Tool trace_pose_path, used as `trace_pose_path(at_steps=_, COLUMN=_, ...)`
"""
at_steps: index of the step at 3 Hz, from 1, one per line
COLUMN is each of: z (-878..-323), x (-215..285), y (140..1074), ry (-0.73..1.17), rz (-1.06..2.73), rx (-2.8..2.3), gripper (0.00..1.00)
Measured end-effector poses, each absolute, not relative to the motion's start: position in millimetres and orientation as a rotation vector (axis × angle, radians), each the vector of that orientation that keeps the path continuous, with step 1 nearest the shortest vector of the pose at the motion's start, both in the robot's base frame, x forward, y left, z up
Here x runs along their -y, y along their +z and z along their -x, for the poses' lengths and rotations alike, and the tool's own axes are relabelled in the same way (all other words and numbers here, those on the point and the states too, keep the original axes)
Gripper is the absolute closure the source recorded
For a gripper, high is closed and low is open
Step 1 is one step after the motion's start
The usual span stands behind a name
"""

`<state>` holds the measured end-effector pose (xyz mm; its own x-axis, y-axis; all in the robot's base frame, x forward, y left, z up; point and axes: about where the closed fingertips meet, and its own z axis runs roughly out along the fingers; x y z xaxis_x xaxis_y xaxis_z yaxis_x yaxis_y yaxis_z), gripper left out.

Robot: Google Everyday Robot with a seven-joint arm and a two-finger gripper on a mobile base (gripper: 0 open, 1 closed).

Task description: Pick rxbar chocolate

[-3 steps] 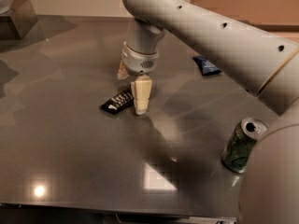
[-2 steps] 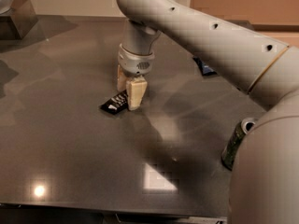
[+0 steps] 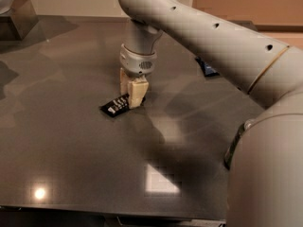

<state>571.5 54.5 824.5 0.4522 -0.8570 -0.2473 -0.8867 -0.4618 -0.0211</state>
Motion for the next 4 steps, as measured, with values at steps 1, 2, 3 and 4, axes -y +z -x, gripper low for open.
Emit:
trace_pose_path(at_steps=1, z=-566, x=-41, y=842, ry=0.322, rz=2.502, rx=-1.567, gripper=1.0)
trace_pose_path(at_steps=2, z=-553, x=-27, y=873, ry=0.378, rz=2.441, rx=-1.579, gripper=1.0)
trace_pose_path(at_steps=3, z=-540, x=-15, y=906, ry=0.442, rz=2.385, rx=-1.569, gripper=1.0)
trace_pose_path(at_steps=4, z=-533, x=-8, y=936, ry=0.489, rz=2.328, rx=-1.557, gripper=1.0)
